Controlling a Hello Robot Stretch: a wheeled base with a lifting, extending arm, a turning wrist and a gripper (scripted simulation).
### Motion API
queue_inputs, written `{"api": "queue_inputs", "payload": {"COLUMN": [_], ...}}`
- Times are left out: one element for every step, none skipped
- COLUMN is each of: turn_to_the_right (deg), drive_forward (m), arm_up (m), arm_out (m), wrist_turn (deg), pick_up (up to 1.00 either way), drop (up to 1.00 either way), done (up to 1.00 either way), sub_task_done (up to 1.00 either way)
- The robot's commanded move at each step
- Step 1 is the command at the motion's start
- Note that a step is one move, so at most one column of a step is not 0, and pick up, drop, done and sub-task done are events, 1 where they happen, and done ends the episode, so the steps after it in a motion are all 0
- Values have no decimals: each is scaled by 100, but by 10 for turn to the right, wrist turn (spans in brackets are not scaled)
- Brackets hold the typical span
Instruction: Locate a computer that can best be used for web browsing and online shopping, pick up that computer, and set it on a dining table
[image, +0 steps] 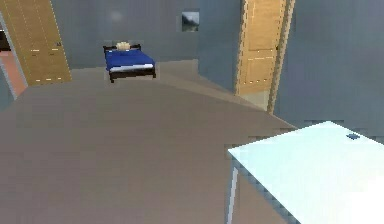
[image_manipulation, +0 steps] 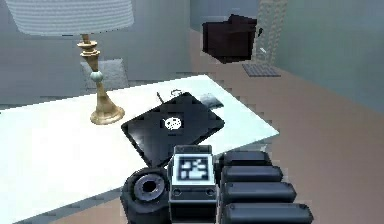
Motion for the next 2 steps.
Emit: {"api": "queue_inputs", "payload": {"turn_to_the_right": [0,0], "drive_forward": [0,0], "arm_up": [0,0], "arm_out": [30,0], "wrist_turn": [0,450], "pick_up": [0,0], "drop": [0,0], "done": [0,0], "sub_task_done": [0,0]}}
